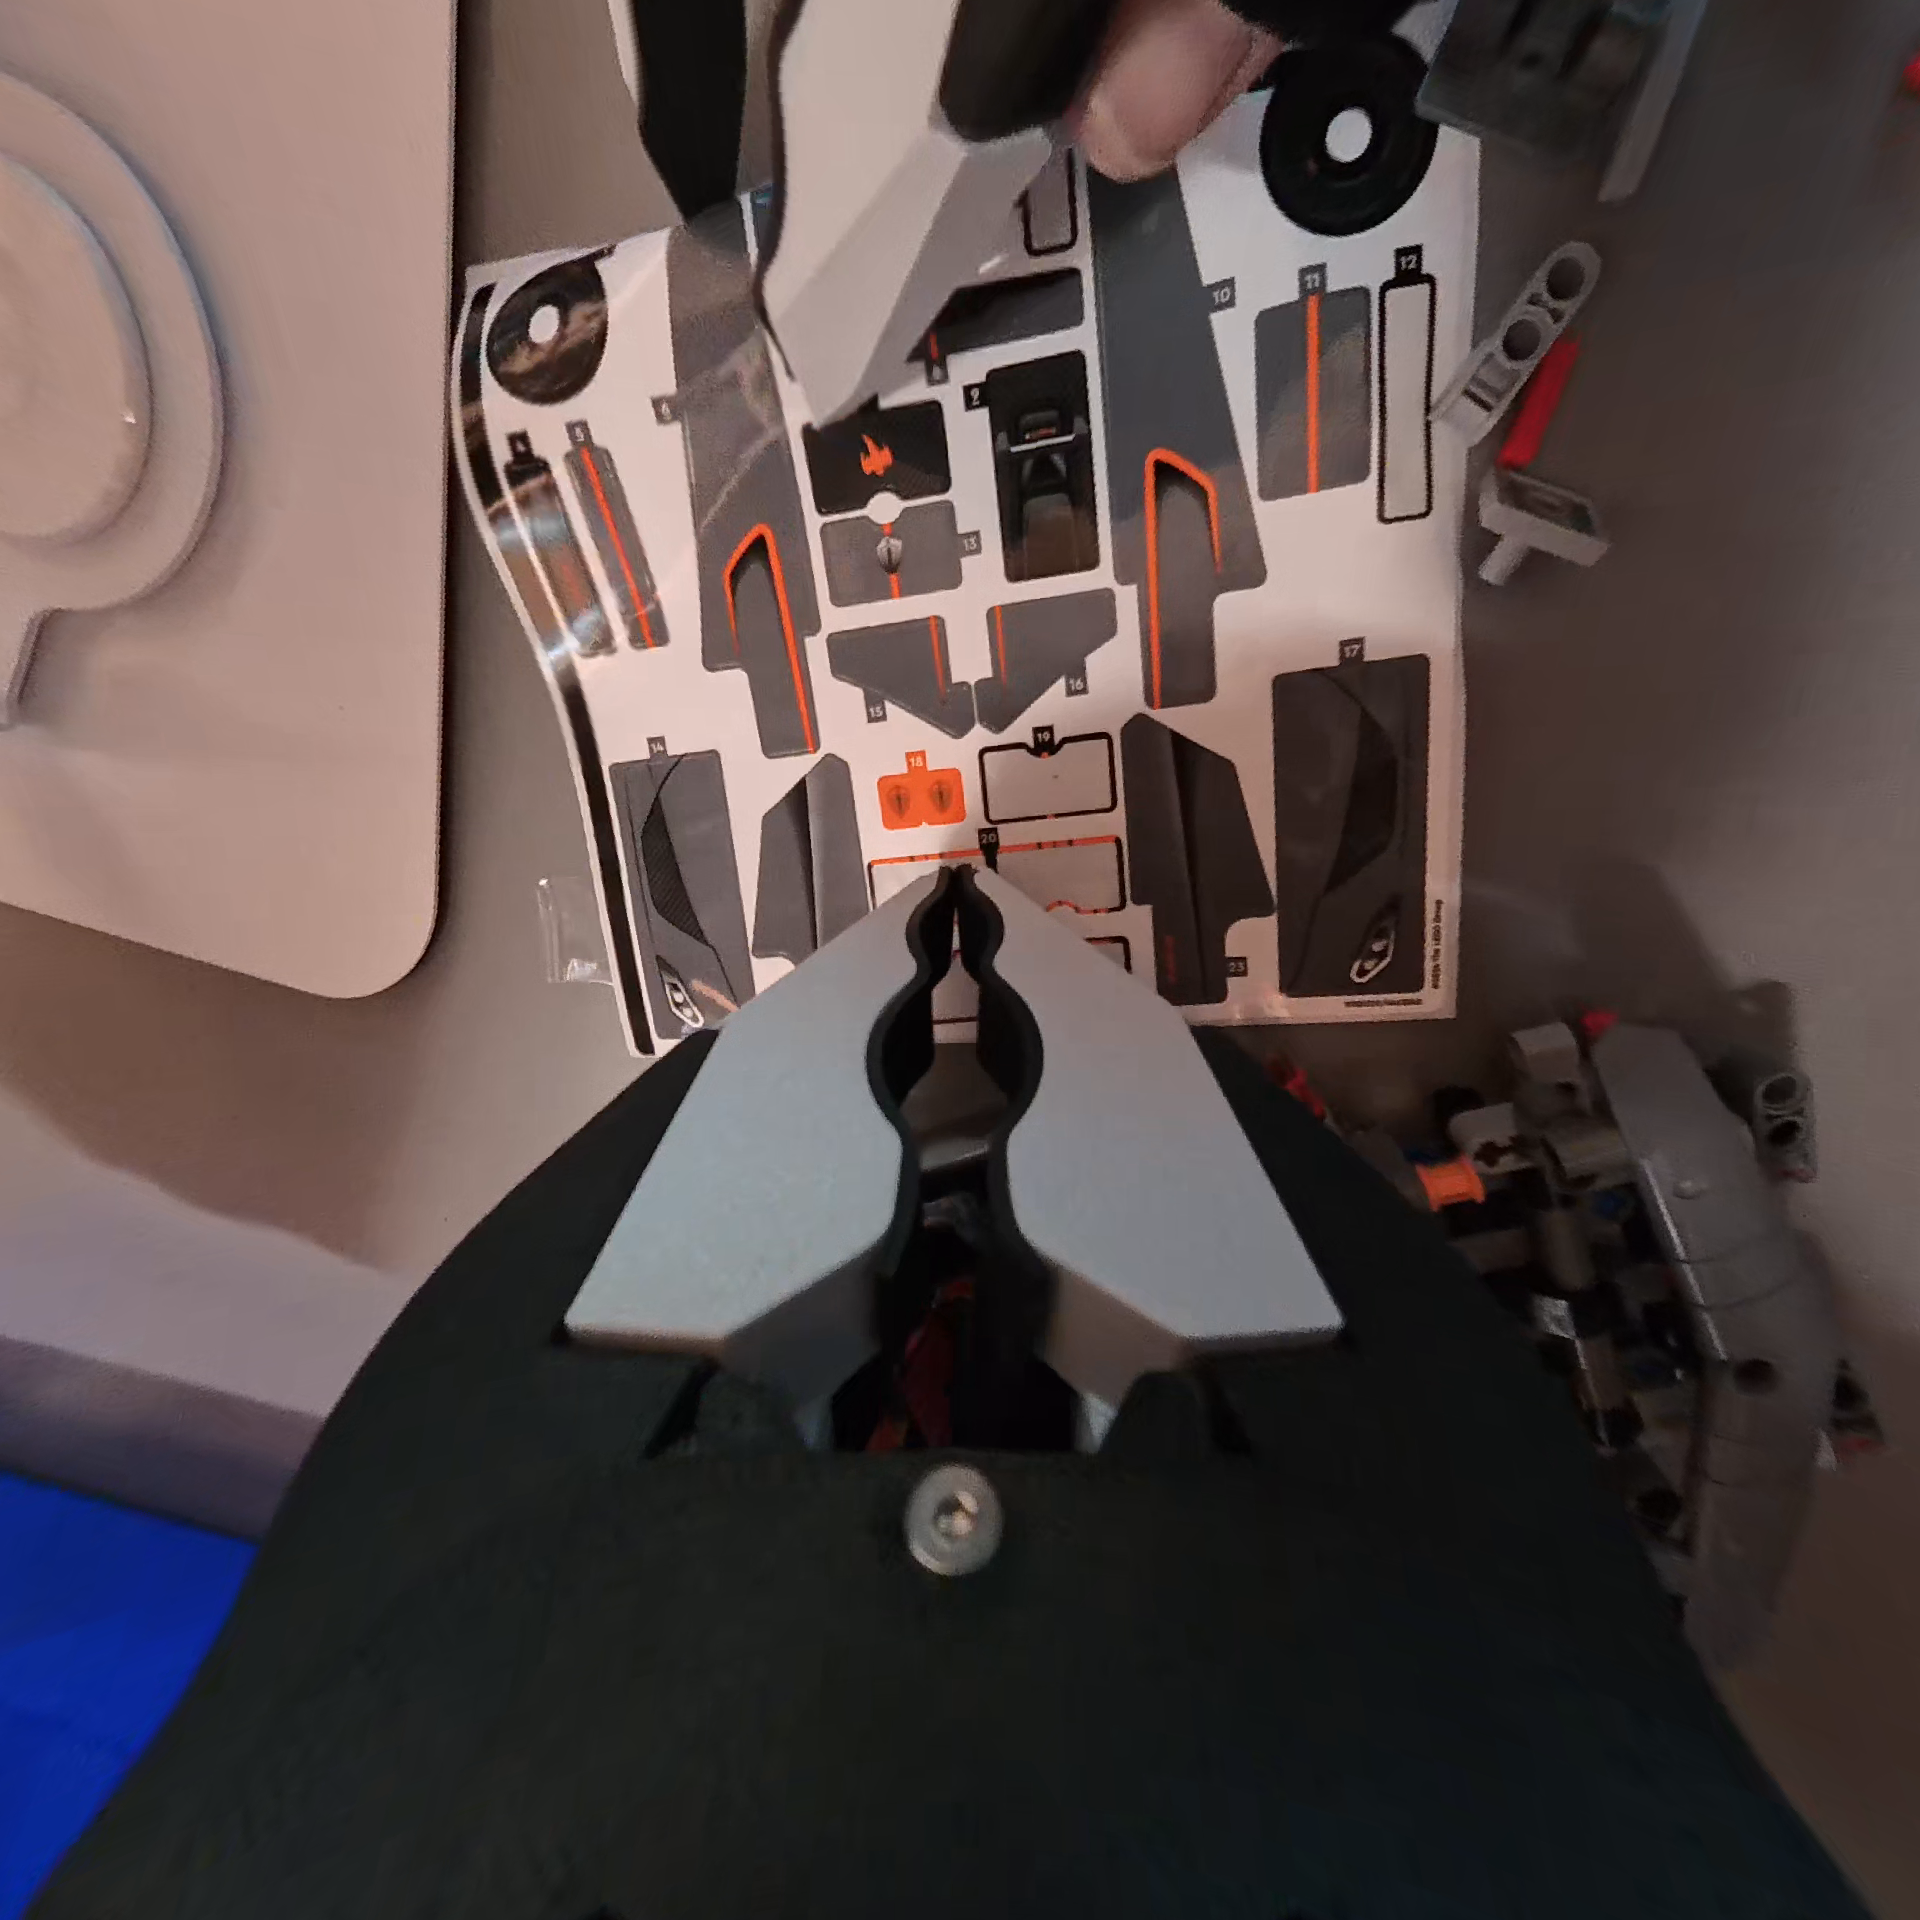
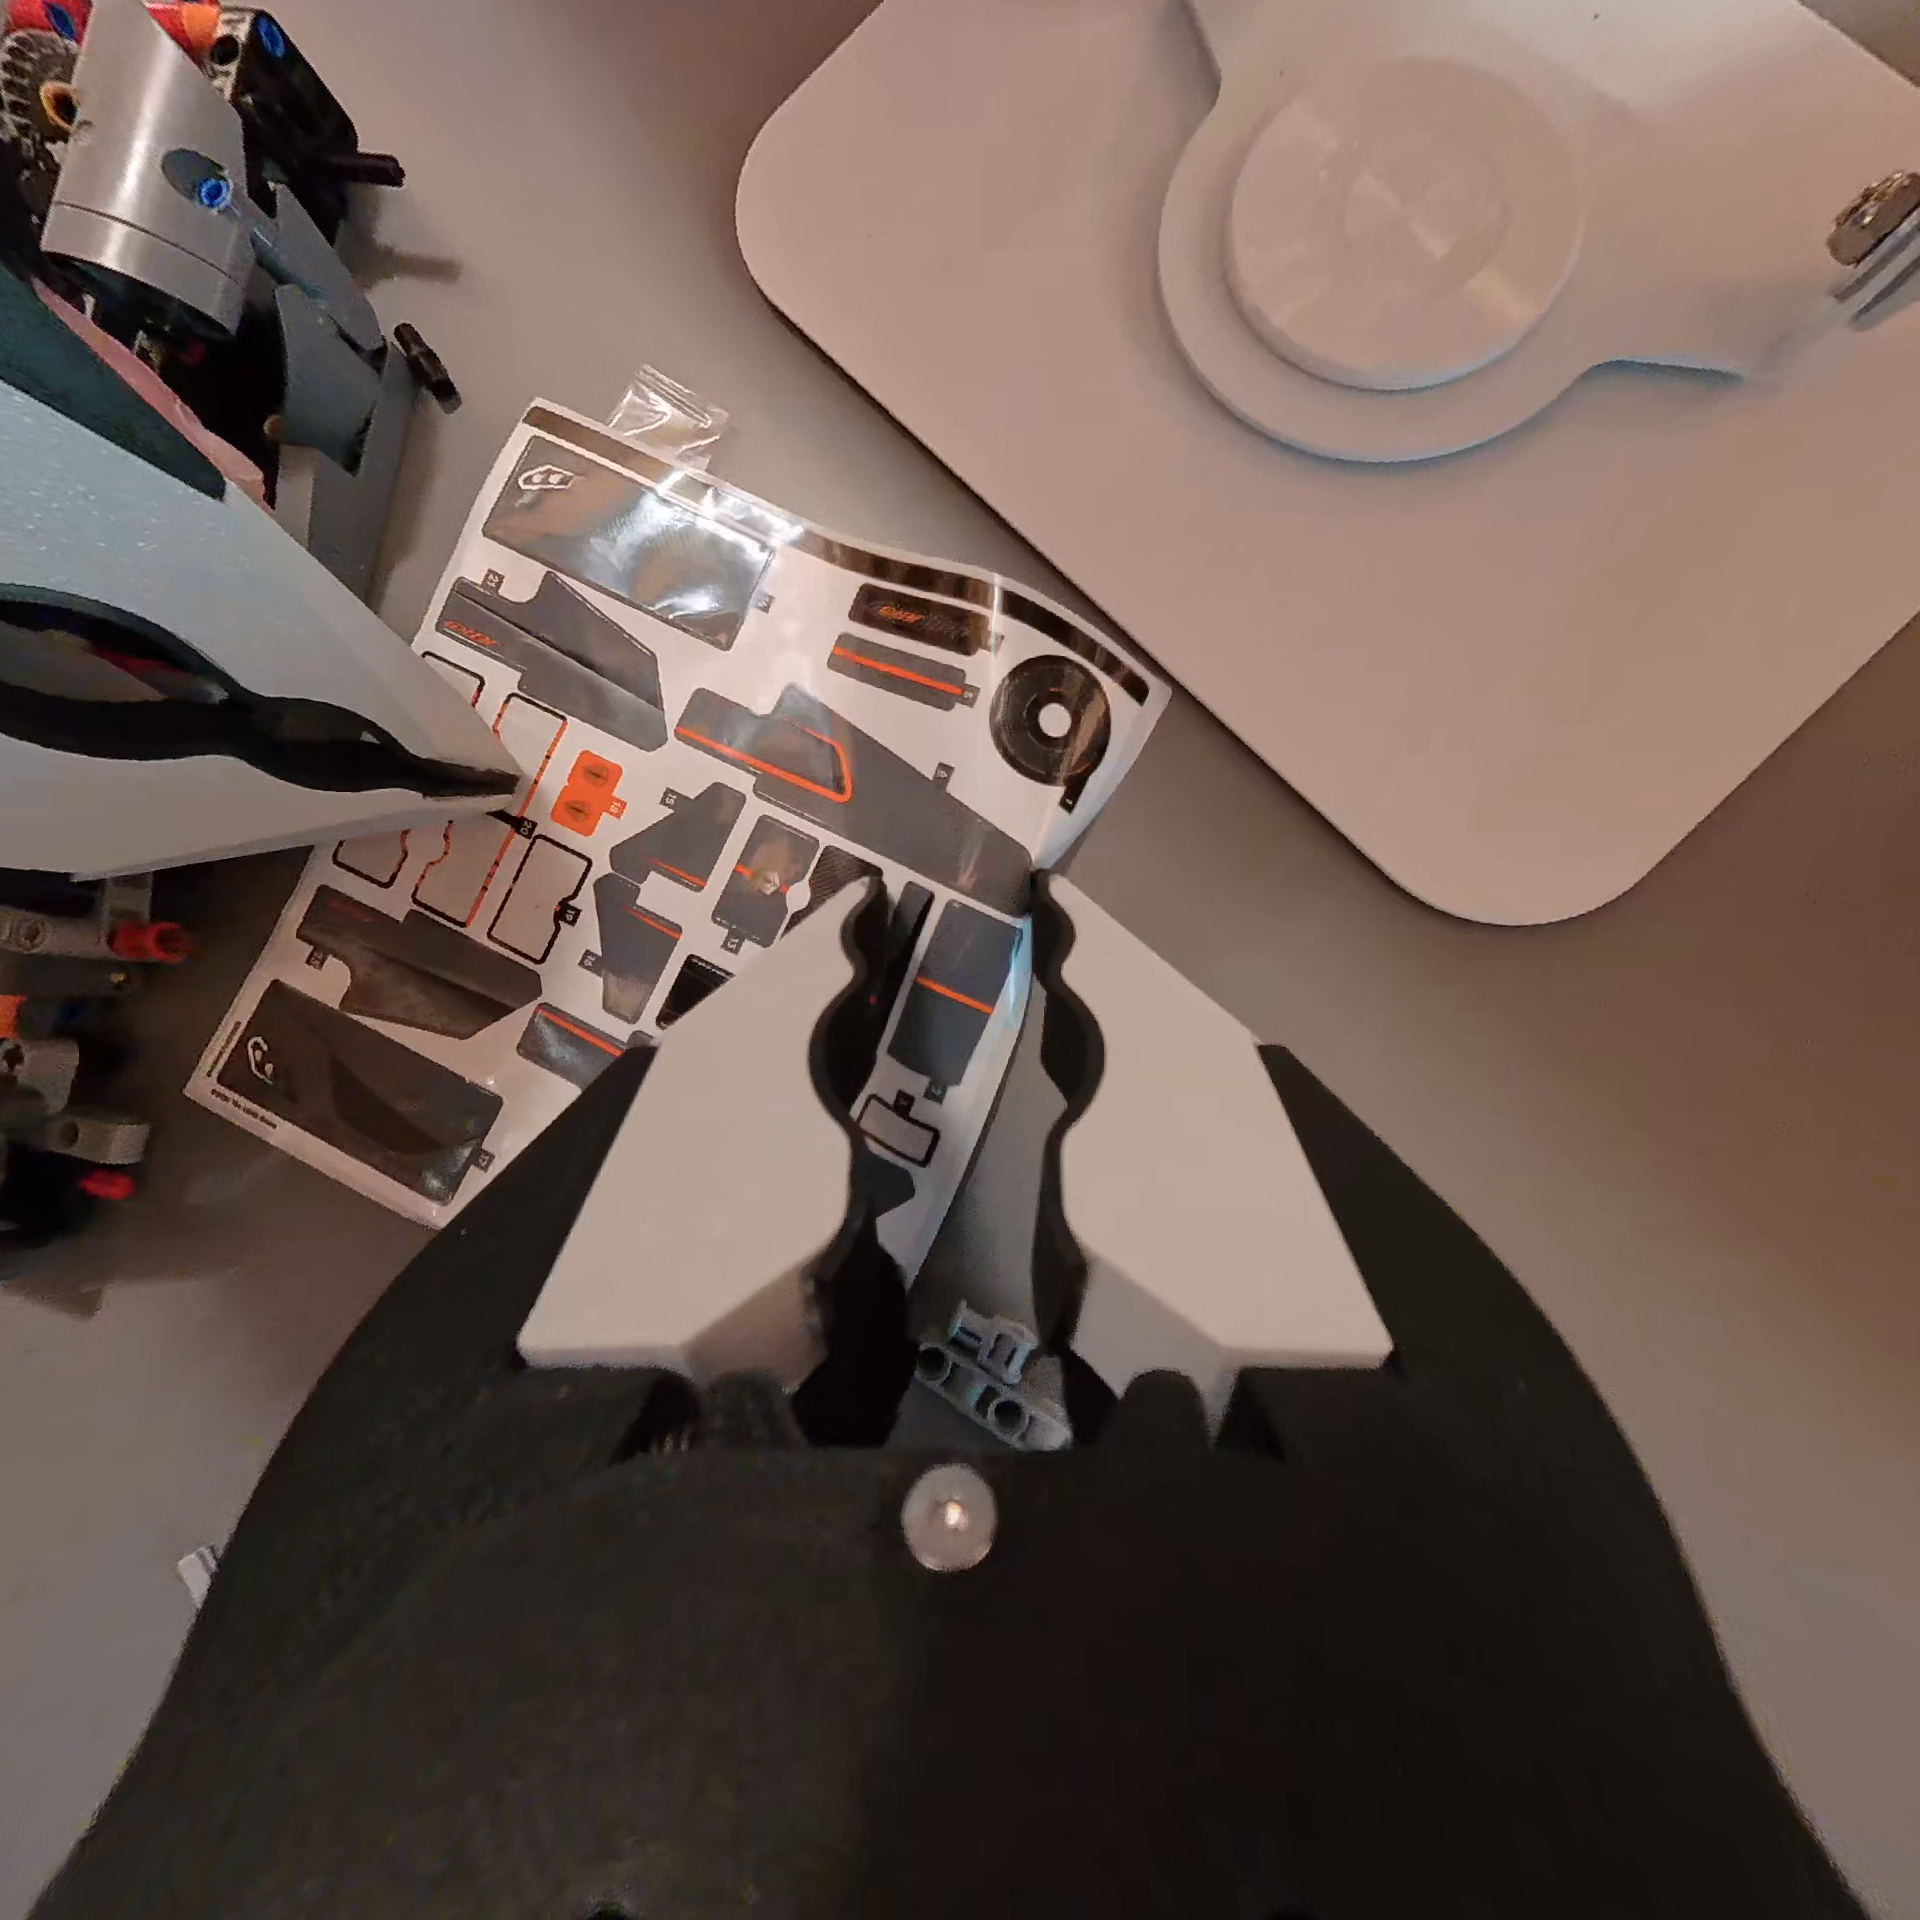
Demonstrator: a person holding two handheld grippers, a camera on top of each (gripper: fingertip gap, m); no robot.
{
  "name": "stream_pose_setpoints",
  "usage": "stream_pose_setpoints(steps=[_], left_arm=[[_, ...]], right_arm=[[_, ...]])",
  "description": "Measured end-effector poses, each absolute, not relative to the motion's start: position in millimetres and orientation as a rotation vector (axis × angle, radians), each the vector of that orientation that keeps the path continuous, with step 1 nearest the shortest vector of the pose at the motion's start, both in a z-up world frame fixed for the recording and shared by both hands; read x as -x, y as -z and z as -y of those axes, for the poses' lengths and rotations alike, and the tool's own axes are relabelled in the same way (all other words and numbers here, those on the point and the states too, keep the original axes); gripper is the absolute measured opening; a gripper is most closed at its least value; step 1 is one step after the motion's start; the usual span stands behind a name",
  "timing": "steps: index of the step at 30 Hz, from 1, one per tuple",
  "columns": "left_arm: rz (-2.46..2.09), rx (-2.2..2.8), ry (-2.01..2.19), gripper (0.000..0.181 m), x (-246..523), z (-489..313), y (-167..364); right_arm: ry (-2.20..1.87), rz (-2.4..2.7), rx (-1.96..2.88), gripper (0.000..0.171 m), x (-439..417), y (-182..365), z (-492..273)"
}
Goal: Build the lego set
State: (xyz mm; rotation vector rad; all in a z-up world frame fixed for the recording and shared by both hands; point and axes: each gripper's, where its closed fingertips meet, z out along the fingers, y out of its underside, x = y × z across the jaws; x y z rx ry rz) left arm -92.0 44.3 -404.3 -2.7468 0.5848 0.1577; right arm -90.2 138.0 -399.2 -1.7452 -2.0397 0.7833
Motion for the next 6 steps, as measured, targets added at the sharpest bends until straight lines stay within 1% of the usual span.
stream_pose_setpoints(steps=[6], left_arm=[[-0.587, 2.74, -0.177, 0.0, 91.7, -44.6, 404.2]], right_arm=[[-0.89, 2.03, 1.771, 0.008, 90.4, 397.9, -131.5]])
